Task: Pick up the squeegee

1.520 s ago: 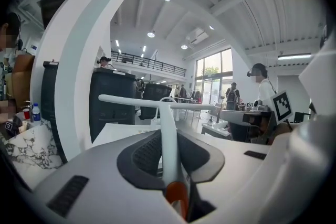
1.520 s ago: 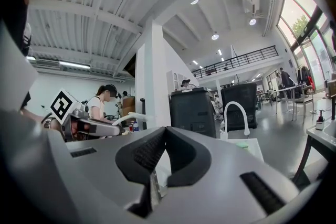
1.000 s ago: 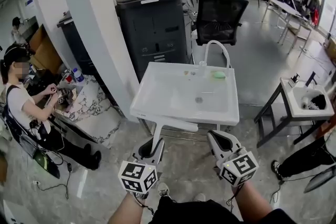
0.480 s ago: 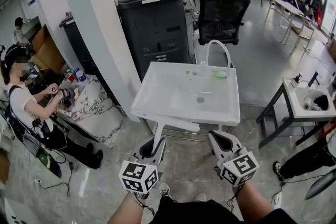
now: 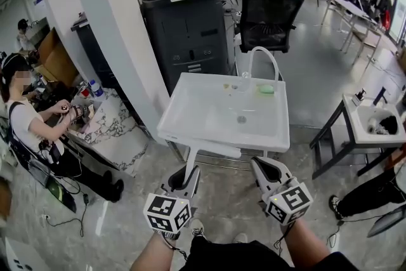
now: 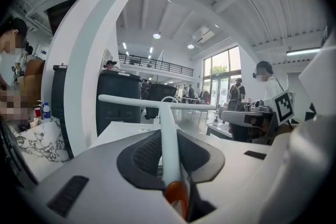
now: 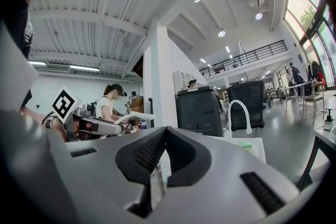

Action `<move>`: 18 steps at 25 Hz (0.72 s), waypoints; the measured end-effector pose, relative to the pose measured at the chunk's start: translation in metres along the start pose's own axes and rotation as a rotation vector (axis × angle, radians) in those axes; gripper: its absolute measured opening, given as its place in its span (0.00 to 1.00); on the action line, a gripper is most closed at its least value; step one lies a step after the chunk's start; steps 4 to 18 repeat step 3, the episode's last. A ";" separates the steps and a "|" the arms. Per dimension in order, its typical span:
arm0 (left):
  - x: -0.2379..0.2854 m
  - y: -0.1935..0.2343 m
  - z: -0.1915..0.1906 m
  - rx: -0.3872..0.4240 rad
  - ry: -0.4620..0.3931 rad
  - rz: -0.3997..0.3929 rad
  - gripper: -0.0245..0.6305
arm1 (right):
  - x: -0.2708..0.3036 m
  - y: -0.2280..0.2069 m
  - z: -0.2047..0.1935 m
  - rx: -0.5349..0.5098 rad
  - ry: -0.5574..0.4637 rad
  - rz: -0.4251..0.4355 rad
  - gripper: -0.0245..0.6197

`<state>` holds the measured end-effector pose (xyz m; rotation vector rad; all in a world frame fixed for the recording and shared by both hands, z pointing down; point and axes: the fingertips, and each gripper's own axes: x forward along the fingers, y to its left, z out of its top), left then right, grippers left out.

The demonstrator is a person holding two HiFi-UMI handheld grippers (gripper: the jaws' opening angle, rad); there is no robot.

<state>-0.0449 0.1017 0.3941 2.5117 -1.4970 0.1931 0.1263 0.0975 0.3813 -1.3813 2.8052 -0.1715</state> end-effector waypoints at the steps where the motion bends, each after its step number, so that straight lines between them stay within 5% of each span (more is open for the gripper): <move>1: 0.001 -0.001 0.000 -0.001 0.001 0.001 0.17 | 0.000 -0.001 0.000 0.000 0.000 0.000 0.06; 18: 0.003 -0.002 0.000 -0.002 0.002 0.002 0.17 | 0.000 -0.003 0.000 0.000 0.001 0.002 0.06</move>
